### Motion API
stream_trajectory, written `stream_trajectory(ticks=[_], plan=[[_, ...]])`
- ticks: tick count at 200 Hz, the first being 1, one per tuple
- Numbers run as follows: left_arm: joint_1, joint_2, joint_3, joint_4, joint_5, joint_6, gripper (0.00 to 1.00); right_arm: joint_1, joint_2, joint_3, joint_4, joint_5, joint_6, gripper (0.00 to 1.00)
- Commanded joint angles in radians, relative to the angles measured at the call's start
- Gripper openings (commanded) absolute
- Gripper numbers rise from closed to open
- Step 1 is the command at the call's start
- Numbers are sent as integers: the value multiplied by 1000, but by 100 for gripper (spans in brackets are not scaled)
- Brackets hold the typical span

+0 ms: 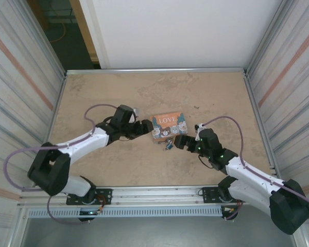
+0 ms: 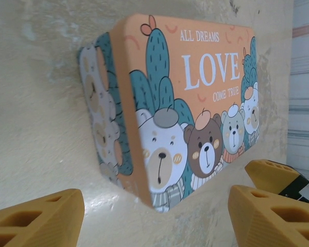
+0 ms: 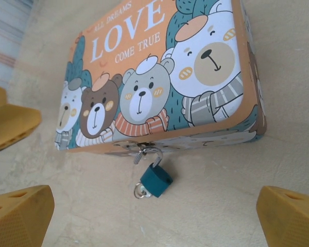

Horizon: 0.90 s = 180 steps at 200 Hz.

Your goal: Unlock the padlock with the key

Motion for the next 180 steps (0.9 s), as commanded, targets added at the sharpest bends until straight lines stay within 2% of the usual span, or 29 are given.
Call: stream_trajectory(ticks=[1, 41, 96, 146, 180], plan=[[7, 46, 41, 48, 46, -2, 73, -23, -29, -5, -43, 4, 72, 99], [27, 148, 77, 87, 76, -21, 71, -38, -55, -37, 0, -42, 62, 99], [55, 242, 88, 165, 148, -55, 60, -38, -68, -56, 52, -140, -19, 99], [38, 256, 39, 184, 140, -73, 51, -10, -41, -44, 66, -151, -89, 99], [23, 247, -28, 220, 126, -109, 43, 4, 5, -55, 147, -167, -106, 99]])
